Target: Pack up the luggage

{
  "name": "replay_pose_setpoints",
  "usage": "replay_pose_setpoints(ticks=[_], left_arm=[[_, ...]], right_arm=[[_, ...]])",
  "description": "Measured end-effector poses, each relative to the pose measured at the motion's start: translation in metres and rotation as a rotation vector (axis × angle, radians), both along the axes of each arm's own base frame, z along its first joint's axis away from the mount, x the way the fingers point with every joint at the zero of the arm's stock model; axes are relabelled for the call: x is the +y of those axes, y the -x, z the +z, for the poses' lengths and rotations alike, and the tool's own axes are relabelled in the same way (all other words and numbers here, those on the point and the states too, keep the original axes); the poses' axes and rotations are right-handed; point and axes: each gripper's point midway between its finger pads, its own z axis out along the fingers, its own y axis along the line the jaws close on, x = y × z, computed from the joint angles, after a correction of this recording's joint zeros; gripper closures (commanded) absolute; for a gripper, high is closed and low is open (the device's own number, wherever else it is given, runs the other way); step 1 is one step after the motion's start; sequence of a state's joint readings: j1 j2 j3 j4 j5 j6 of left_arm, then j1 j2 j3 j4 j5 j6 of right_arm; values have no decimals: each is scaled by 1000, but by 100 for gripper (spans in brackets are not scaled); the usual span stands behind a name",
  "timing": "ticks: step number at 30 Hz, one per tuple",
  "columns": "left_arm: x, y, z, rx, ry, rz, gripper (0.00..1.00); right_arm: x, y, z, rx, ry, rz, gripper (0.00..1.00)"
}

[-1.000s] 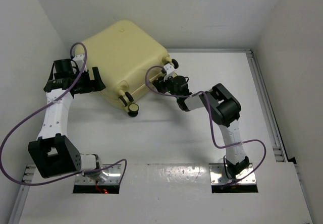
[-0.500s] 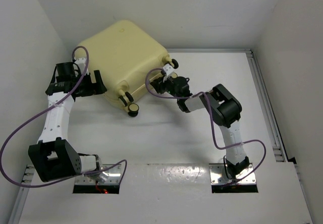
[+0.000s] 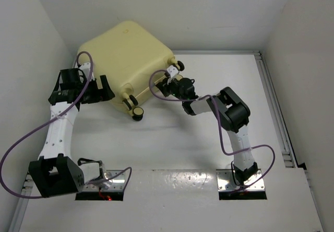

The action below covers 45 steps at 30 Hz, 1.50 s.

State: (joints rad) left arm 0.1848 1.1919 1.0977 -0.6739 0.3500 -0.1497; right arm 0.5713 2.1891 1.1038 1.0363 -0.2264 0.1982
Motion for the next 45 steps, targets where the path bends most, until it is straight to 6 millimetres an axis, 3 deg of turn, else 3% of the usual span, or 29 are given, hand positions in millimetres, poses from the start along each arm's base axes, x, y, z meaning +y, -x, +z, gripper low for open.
replay_pose_setpoints(ticks=[5, 10, 15, 21, 26, 30, 33, 35, 37, 38, 41, 43, 45], left_arm=[[-17, 16, 15, -21, 44, -18, 1], [-34, 28, 20, -6, 82, -28, 1], [-32, 31, 11, 52, 84, 70, 1], [-32, 16, -15, 164, 28, 203, 1], [-39, 13, -32, 207, -41, 252, 1], [-25, 11, -33, 196, -98, 329, 1], [-9, 9, -33, 191, -121, 401, 16], [-3, 5, -34, 188, -110, 437, 43], [-1, -2, -35, 178, -100, 444, 58], [3, -12, -28, 132, -77, 483, 71], [17, -15, -25, 129, -60, 523, 93], [19, -15, -25, 129, -56, 518, 100], [20, -15, -25, 131, -54, 509, 100]], right_arm=[[7, -7, 2, 18, 13, -5, 100], [26, -17, 2, 20, 18, -15, 100], [45, -6, 2, 26, 29, -3, 100], [64, 8, 3, 0, 44, 24, 100], [69, 12, 3, -17, 57, 31, 100], [69, 12, 3, -29, 68, 27, 100], [68, 12, 2, -43, 77, 19, 100], [68, 13, 3, -58, 79, 14, 100], [69, 16, 3, -75, 81, 10, 100], [68, 17, 1, -78, 88, 4, 100], [68, 21, 1, -95, 87, 2, 100], [68, 22, 1, -98, 84, -9, 100], [64, 21, 1, -99, 84, -22, 100]])
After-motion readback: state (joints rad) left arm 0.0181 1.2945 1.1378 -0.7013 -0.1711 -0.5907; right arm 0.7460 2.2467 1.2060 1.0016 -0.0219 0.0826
